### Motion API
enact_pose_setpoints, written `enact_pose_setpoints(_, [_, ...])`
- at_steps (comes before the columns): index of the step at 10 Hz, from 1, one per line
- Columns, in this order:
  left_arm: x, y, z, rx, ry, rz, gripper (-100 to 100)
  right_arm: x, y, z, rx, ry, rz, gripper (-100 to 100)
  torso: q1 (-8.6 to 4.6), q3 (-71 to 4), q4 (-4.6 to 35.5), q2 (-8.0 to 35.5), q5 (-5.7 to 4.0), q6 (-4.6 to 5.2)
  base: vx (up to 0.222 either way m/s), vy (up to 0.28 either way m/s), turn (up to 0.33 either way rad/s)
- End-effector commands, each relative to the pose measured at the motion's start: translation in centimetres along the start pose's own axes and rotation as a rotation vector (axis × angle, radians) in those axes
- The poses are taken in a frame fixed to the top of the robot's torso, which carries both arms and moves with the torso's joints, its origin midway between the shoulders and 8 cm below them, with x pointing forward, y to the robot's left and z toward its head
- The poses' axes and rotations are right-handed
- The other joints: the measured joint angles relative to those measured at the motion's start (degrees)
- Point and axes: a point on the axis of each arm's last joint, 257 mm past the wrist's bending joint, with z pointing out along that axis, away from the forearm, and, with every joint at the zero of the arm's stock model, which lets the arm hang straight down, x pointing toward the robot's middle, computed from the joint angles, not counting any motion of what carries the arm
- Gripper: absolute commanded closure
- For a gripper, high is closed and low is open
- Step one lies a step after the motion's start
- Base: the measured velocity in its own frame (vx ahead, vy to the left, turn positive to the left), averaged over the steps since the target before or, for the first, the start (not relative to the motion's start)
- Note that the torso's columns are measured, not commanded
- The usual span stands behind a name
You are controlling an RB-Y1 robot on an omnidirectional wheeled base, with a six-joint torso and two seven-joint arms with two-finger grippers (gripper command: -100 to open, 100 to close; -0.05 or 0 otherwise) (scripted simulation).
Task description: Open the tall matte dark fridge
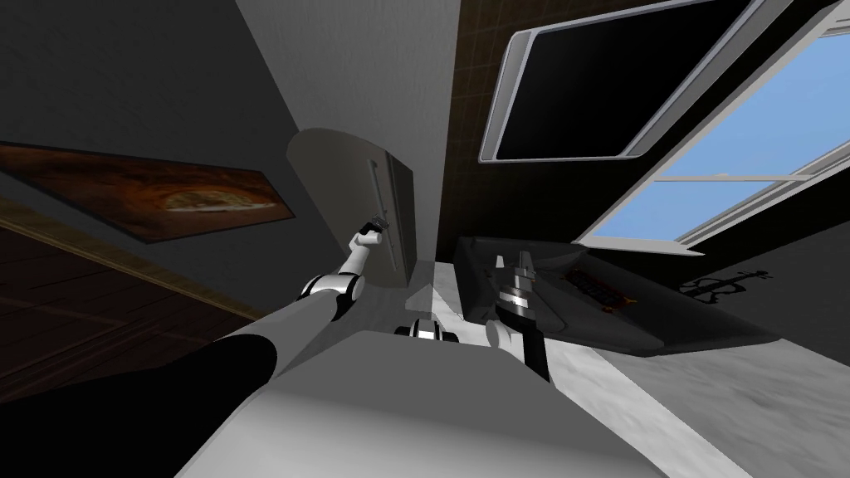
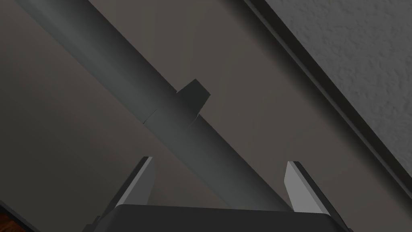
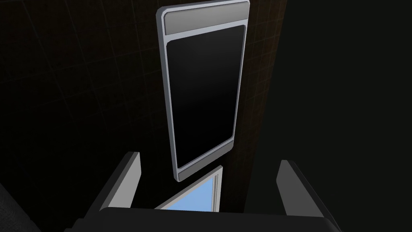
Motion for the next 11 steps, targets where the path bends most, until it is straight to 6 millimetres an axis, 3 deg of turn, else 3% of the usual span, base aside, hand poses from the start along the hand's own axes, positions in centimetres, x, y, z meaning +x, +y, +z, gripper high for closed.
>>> enact_pose_setpoints(1, [-0.3, -1.2, 1.0, -0.008, -0.034, -0.037, -100, 0.0, 0.0, 0.0, 0.000, 0.000, 0.000, 0, 0.00, 0.01, 0.00, 0.02, 0.00, 0.01, 0.008, -0.065, 0.034])
enact_pose_setpoints(8, [-0.4, -5.7, 2.7, -0.002, -0.108, -0.133, -100, 0.0, 0.0, 0.0, 0.000, 0.000, 0.000, 0, 0.00, 0.01, 0.00, 0.01, 0.00, 0.01, 0.010, -0.075, 0.034])
enact_pose_setpoints(10, [-0.3, -5.4, 2.6, -0.004, -0.104, -0.127, -100, 0.0, 0.0, 0.0, 0.000, 0.000, 0.000, 0, 0.13, 0.01, -0.01, 0.01, 0.04, 0.01, 0.001, -0.014, 0.001])
enact_pose_setpoints(11, [-0.3, -5.4, 2.6, -0.004, -0.104, -0.127, 100, 0.0, 0.0, 0.0, 0.000, 0.000, 0.000, 0, 0.13, 0.01, 0.00, 0.02, 0.04, 0.00, 0.003, 0.001, 0.020])
